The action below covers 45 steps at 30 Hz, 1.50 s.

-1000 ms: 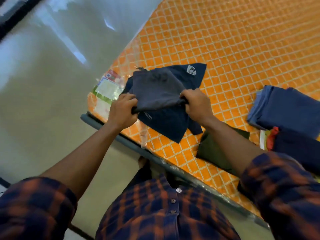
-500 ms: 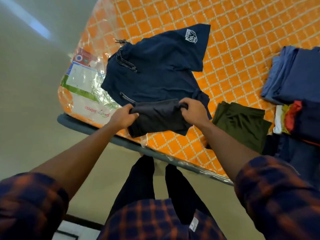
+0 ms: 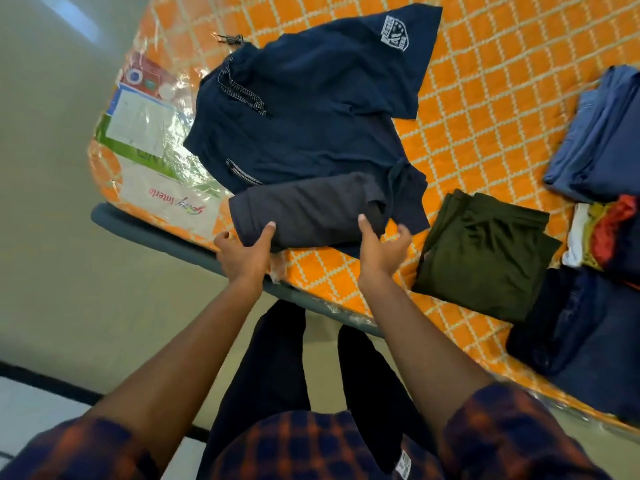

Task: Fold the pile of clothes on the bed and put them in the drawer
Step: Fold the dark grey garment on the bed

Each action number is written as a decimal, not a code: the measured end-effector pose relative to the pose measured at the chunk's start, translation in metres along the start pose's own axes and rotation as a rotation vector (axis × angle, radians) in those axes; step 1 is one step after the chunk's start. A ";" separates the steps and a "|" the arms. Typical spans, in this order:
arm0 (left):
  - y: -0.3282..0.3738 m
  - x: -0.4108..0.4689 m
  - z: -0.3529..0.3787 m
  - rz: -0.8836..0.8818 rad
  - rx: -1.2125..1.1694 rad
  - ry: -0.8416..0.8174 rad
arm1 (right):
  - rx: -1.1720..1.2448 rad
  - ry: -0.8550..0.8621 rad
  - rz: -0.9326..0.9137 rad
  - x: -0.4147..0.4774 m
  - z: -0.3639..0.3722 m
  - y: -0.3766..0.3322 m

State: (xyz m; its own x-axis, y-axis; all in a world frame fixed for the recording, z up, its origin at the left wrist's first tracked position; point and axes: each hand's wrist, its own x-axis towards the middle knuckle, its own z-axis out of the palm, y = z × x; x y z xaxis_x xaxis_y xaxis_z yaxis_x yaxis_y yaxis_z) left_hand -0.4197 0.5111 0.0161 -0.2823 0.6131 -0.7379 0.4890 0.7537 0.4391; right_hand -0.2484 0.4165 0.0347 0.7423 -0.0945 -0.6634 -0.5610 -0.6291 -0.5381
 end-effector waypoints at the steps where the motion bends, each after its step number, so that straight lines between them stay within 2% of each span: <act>1: -0.002 -0.001 0.004 -0.104 -0.165 -0.062 | 0.192 -0.115 0.202 0.001 0.001 0.003; 2: -0.001 0.001 0.007 -0.183 -0.295 -0.113 | 0.317 -0.216 0.322 0.002 0.001 0.003; 3: 0.002 0.003 0.010 -0.229 -0.377 -0.144 | 0.360 -0.285 0.356 0.002 0.003 -0.001; 8: 0.014 0.017 0.012 -0.300 -0.428 -0.264 | 0.446 -0.384 0.364 0.023 0.008 -0.025; 11: 0.014 0.004 0.004 -0.236 -0.514 -0.298 | 0.450 -0.476 0.339 0.031 -0.005 -0.028; 16: 0.009 -0.051 -0.001 -0.131 -0.603 -0.448 | 0.501 -0.673 0.304 0.041 -0.057 -0.028; 18: 0.006 -0.058 -0.001 -0.075 -0.567 -0.494 | 0.505 -0.714 0.284 0.055 -0.080 -0.029; 20: -0.006 -0.060 0.005 -0.053 -0.445 -0.470 | 0.381 -0.720 0.253 0.069 -0.096 -0.026; 21: -0.014 -0.063 0.009 -0.024 -0.326 -0.383 | 0.207 -0.679 0.186 0.076 -0.103 -0.023; 23: -0.031 -0.064 0.015 0.062 -0.075 -0.074 | -0.275 -0.478 -0.102 0.093 -0.113 -0.010; 25: -0.034 -0.061 0.020 0.283 0.138 0.081 | -0.568 -0.313 -0.525 0.104 -0.118 -0.002; 27: -0.027 -0.049 0.026 0.633 0.393 0.054 | -0.606 -0.301 -0.920 0.107 -0.110 -0.005; 29: -0.007 -0.041 0.034 0.908 0.681 -0.102 | -0.642 -0.394 -1.132 0.106 -0.093 -0.014; 30: 0.004 -0.040 0.040 0.967 0.827 -0.170 | -0.714 -0.453 -1.172 0.105 -0.084 -0.021; 32: 0.017 -0.039 0.053 0.956 1.040 -0.239 | -0.969 -0.527 -1.224 0.103 -0.068 -0.033; 35: 0.030 -0.041 0.061 0.883 1.173 -0.224 | -1.207 -0.525 -1.289 0.100 -0.062 -0.048; 37: 0.034 -0.051 0.055 0.925 1.242 -0.255 | -1.225 -0.574 -1.243 0.094 -0.070 -0.054; 39: 0.027 -0.067 0.049 1.000 1.341 -0.401 | -1.287 -0.746 -1.162 0.091 -0.087 -0.049; 40: 0.022 -0.075 0.046 0.975 1.397 -0.526 | -1.369 -0.858 -1.096 0.090 -0.097 -0.043; 42: 0.003 -0.087 0.041 0.792 1.544 -0.754 | -1.569 -1.035 -0.931 0.089 -0.115 -0.027; 43: -0.007 -0.087 0.040 0.718 1.597 -0.798 | -1.612 -1.061 -0.891 0.090 -0.120 -0.019; 45: -0.027 -0.083 0.041 0.787 1.626 -0.736 | -1.570 -0.987 -0.959 0.092 -0.122 -0.001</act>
State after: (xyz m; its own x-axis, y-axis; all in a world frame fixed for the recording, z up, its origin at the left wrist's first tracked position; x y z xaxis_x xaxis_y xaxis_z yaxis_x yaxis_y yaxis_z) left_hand -0.3759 0.4301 0.0444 0.4780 0.1219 -0.8698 0.6085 -0.7602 0.2279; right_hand -0.1344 0.3142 0.0378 -0.1538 0.5991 -0.7857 0.9013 -0.2409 -0.3601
